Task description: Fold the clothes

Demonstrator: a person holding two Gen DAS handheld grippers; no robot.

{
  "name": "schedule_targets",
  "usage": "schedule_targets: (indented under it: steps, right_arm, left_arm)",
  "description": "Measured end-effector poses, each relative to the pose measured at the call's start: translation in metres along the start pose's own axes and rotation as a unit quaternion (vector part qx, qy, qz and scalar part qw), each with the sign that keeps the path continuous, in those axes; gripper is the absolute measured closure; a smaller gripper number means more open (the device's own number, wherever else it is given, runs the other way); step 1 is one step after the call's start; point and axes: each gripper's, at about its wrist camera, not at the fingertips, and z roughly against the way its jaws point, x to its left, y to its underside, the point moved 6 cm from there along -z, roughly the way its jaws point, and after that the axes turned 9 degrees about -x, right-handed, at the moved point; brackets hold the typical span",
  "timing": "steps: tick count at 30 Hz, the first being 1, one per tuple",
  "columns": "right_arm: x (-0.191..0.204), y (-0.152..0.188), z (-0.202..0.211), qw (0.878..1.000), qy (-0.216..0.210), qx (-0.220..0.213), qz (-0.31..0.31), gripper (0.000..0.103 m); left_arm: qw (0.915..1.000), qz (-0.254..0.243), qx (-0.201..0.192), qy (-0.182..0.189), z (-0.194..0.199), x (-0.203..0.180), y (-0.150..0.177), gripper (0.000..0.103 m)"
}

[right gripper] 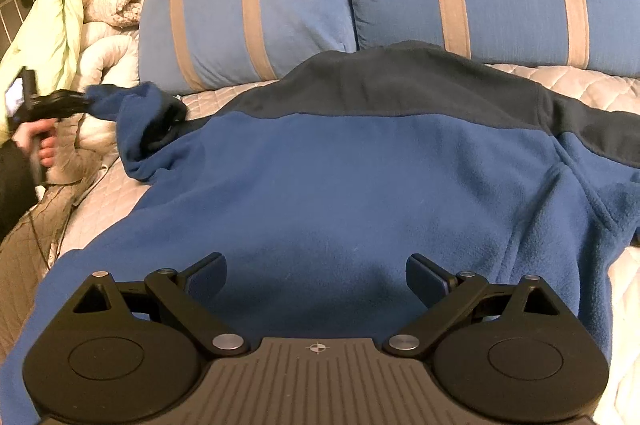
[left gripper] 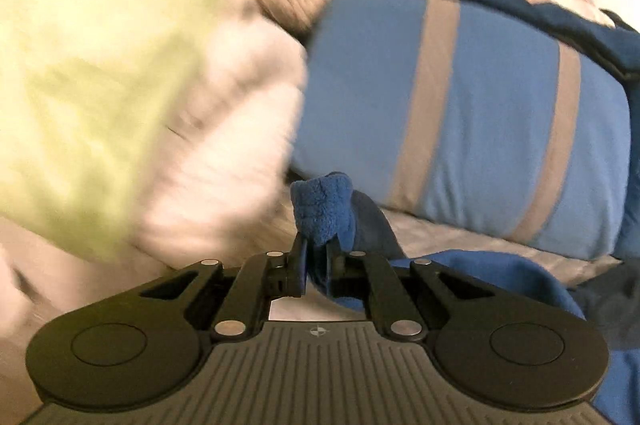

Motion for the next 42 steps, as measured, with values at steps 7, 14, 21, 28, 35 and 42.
schedule_targets:
  steps: [7,14,21,28,35,42]
  right_arm:
    - [-0.003,0.0,0.002,1.0,-0.011,-0.003,-0.003,0.006]
    - [-0.005,-0.001,0.003,1.0,-0.02,0.0,-0.012,0.006]
    - [-0.005,-0.002,0.004,1.0,-0.02,0.002,-0.013,0.006]
    - [-0.007,-0.003,0.004,1.0,-0.021,0.003,-0.019,0.006]
    - [-0.006,-0.003,0.002,1.0,-0.018,0.007,-0.016,0.006]
    - [-0.008,-0.003,0.003,1.0,-0.018,0.008,-0.018,0.006]
  left_arm:
    - [0.9969,-0.016,-0.035,-0.069,0.066,0.1,-0.004,0.095]
    - [0.9903,0.034,0.023,-0.132,0.1,0.196,0.067,0.094]
    - [0.9745,0.109,0.097,-0.171,0.102,0.234,0.149,0.093]
    - [0.9571,0.158,0.121,-0.211,0.117,0.249,0.168,0.065]
    - [0.975,0.146,0.009,-0.167,0.159,0.217,0.099,0.048]
    - [0.9954,0.083,0.013,0.047,0.114,0.111,0.054,0.041]
